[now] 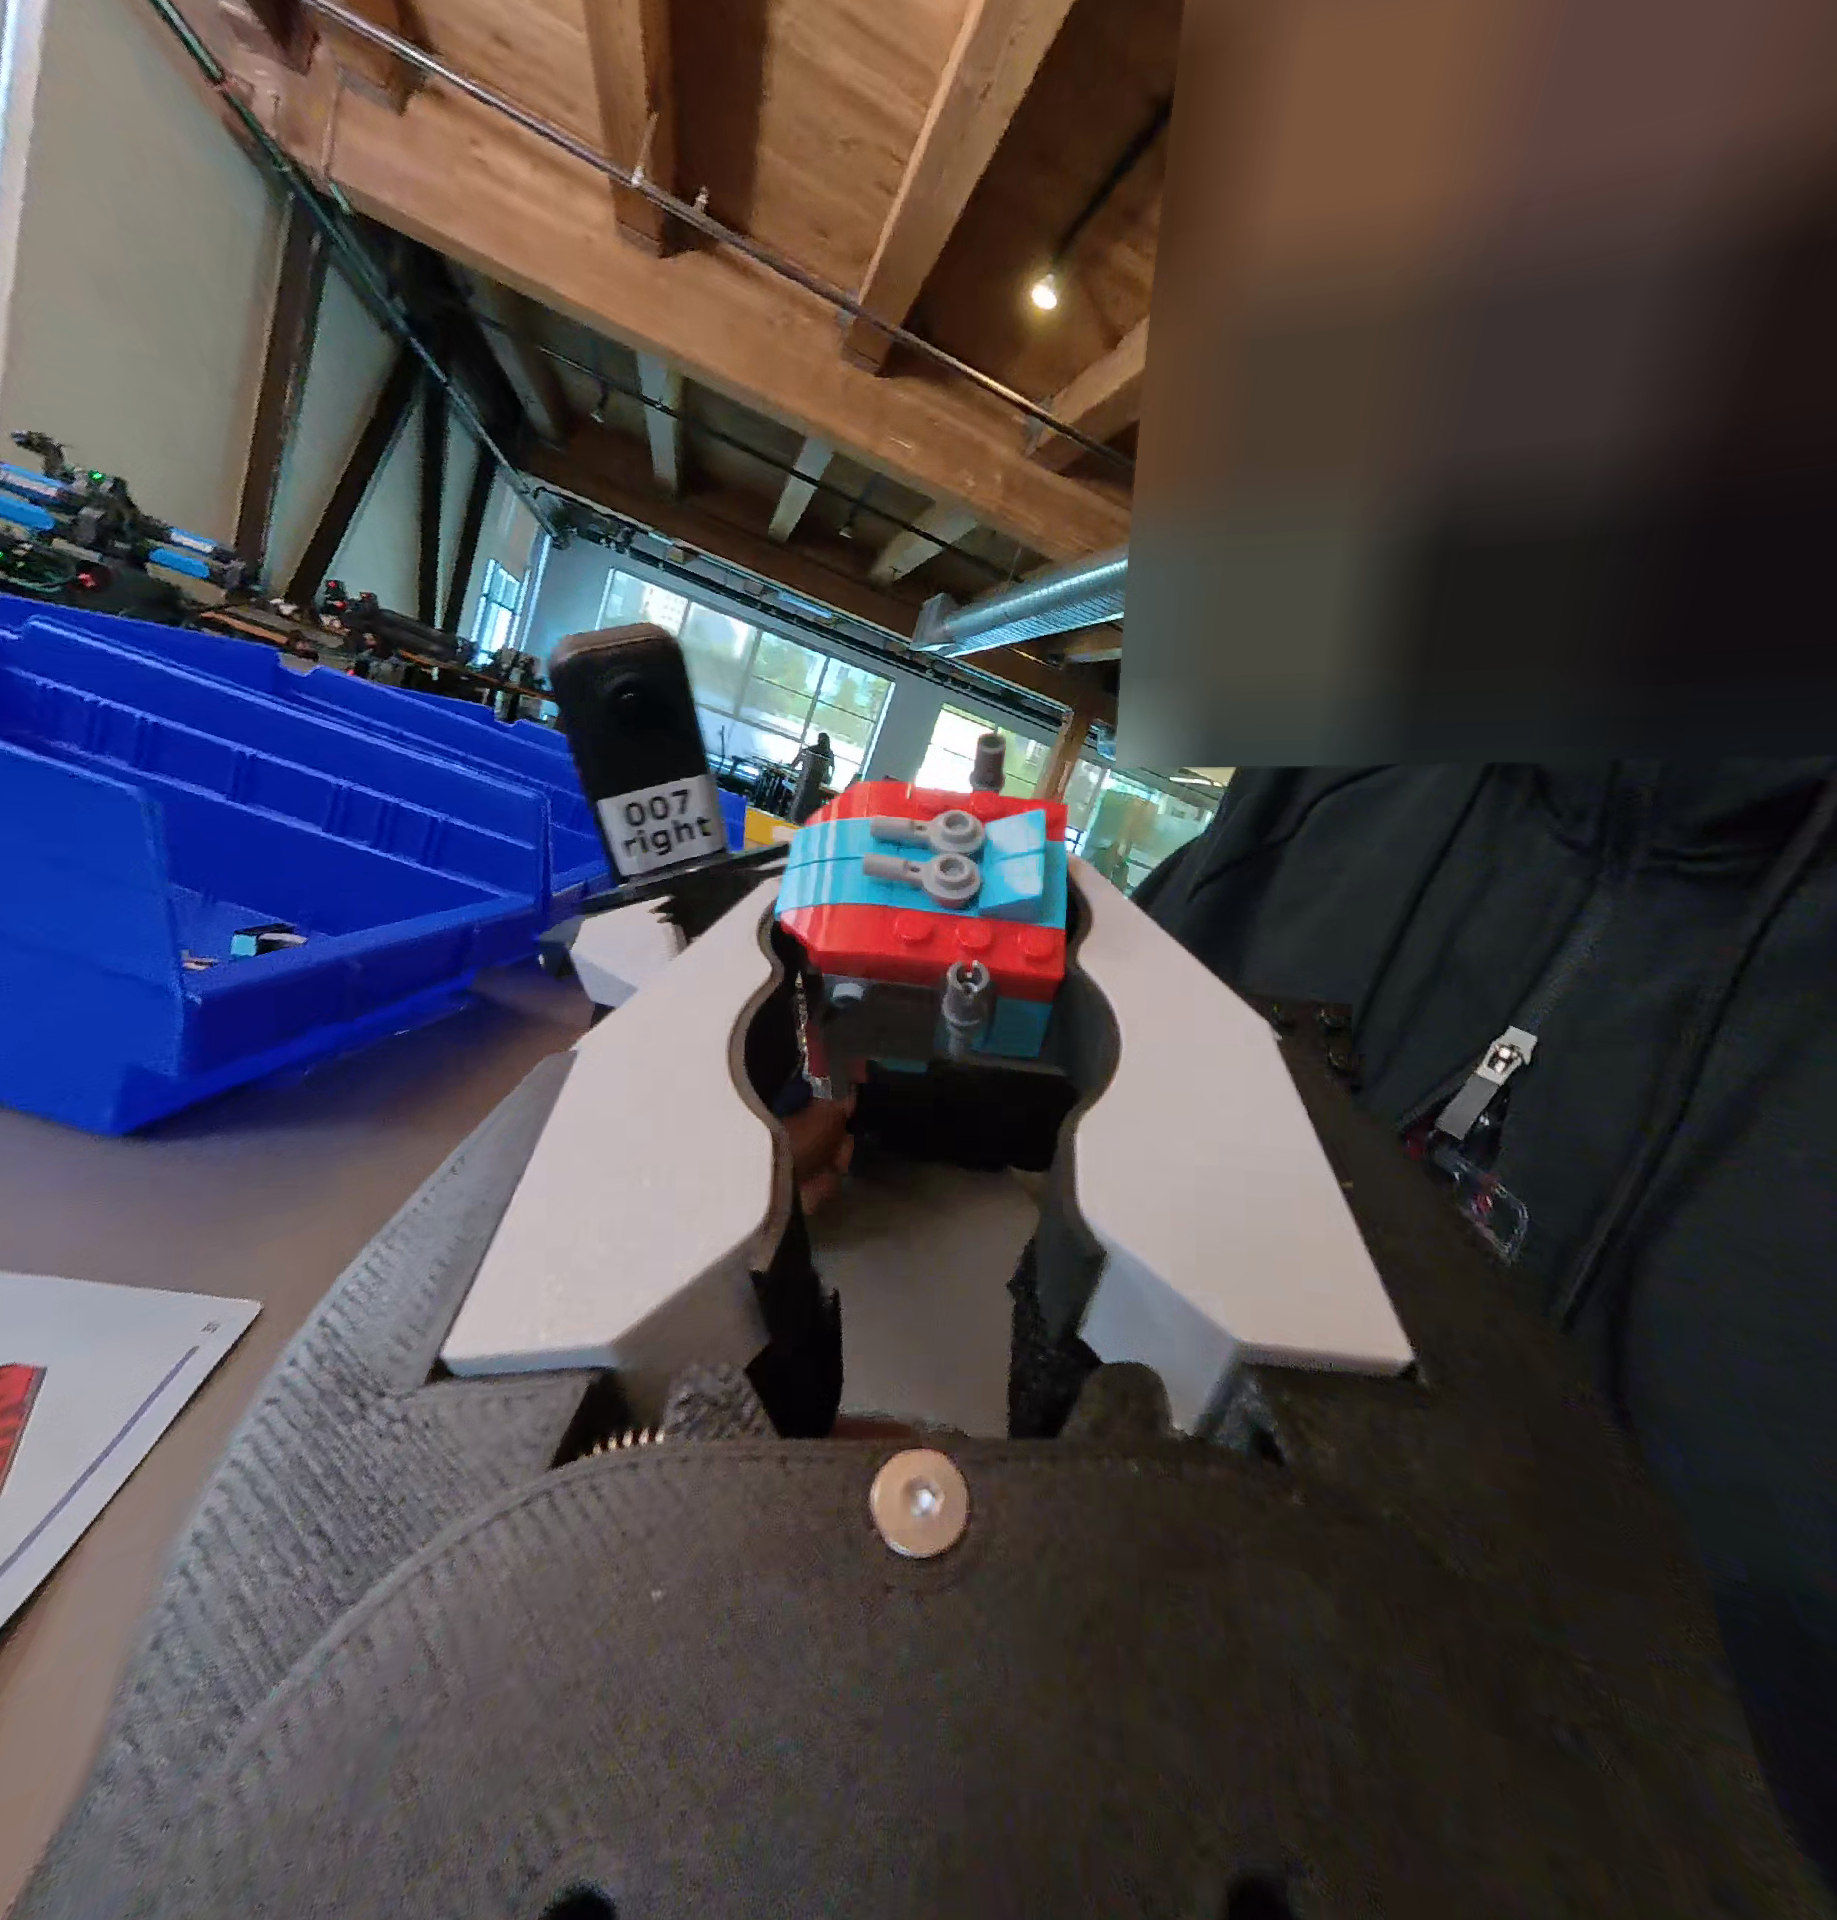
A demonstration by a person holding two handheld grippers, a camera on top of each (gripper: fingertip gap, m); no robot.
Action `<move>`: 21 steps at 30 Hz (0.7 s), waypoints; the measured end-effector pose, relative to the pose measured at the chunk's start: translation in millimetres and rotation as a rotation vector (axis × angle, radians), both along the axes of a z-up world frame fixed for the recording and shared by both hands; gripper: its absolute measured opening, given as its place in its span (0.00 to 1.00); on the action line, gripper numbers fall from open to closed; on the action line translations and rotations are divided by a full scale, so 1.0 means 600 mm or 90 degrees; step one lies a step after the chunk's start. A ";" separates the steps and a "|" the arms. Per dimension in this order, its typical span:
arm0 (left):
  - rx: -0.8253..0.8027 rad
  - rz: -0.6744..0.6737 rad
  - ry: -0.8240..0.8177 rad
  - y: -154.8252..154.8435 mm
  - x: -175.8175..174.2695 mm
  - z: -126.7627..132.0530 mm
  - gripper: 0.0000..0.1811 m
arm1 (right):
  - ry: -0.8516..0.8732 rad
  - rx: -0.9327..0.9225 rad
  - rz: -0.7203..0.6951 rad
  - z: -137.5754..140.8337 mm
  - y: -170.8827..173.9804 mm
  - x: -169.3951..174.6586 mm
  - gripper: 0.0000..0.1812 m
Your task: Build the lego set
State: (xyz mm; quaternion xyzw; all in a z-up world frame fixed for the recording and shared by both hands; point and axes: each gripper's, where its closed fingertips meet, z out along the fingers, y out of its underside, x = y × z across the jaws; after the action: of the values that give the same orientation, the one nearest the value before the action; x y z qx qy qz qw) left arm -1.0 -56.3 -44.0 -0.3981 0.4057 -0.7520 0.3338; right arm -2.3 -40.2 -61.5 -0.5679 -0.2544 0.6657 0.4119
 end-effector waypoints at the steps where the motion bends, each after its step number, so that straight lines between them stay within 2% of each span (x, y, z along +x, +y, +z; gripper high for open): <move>1: 0.007 -0.005 -0.001 -0.004 0.001 -0.001 0.26 | 0.019 -0.024 0.015 0.003 -0.002 -0.001 0.23; 8: 0.020 -0.037 -0.008 -0.020 0.008 -0.005 0.26 | 0.055 -0.107 0.108 0.002 -0.025 -0.019 0.23; 16: 0.024 -0.087 -0.012 -0.041 0.007 -0.008 0.27 | 0.078 -0.148 0.152 0.004 -0.035 -0.028 0.21; 21: 0.025 -0.076 -0.009 -0.037 0.008 -0.009 0.26 | 0.083 -0.171 0.152 0.001 -0.029 -0.028 0.21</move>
State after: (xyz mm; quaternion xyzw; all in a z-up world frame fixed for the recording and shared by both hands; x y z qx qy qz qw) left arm 3.8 -78.3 -49.3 -0.3615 0.4412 -0.7652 0.2986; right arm -19.3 -57.8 -60.8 -0.5390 -0.2015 0.7732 0.2665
